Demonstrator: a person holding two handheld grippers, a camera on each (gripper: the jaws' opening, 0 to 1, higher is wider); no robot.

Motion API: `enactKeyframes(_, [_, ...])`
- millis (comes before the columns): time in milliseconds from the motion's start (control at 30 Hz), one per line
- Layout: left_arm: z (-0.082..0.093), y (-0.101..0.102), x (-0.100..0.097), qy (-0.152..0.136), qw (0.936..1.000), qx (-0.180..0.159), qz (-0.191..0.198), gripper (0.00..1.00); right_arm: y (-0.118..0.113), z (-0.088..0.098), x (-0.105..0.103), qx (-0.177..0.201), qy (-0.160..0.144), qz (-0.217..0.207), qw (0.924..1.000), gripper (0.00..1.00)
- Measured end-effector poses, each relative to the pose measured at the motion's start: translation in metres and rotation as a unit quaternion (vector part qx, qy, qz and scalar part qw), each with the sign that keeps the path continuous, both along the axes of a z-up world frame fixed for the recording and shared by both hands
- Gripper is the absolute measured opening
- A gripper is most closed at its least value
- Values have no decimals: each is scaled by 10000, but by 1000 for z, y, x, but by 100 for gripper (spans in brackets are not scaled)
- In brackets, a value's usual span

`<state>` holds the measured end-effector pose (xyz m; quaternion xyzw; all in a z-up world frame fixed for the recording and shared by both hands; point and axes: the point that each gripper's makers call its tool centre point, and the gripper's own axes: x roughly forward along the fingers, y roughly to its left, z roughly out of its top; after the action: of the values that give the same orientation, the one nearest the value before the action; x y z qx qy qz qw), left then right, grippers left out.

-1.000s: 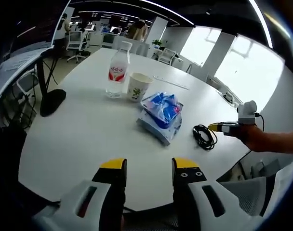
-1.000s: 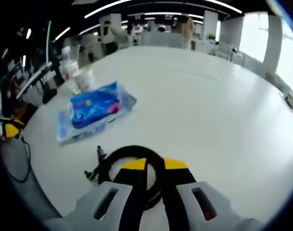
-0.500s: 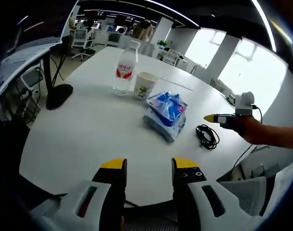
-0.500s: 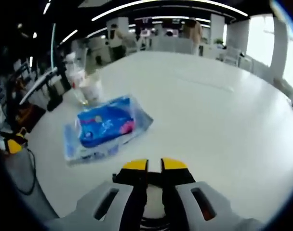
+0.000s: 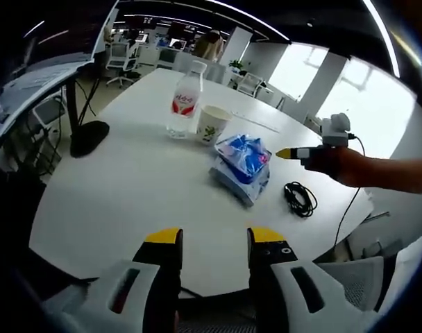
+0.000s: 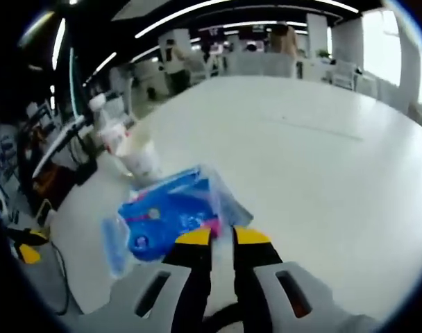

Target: Arrange the tabletop items into an orderly group along one side of the table until the central work area is clear of visible clutter.

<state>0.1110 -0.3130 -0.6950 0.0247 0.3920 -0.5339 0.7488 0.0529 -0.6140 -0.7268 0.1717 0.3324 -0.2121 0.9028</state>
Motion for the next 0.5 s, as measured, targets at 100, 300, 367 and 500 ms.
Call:
enactKeyframes(100, [1, 3, 3, -6, 10000, 2, 48, 36, -5, -2, 8, 93, -19, -69, 9999, 8])
enactKeyframes(300, [0, 8, 7, -5, 9999, 19, 146, 36, -8, -3, 19, 166, -29, -107, 9998, 8])
enactKeyframes(367, [0, 10, 8, 0, 9998, 26, 175, 36, -9, -4, 21, 173, -15, -95, 9998, 8])
enactKeyframes(500, [0, 12, 9, 27, 9997, 35, 232, 36, -8, -7, 26, 209, 62, -14, 9998, 8])
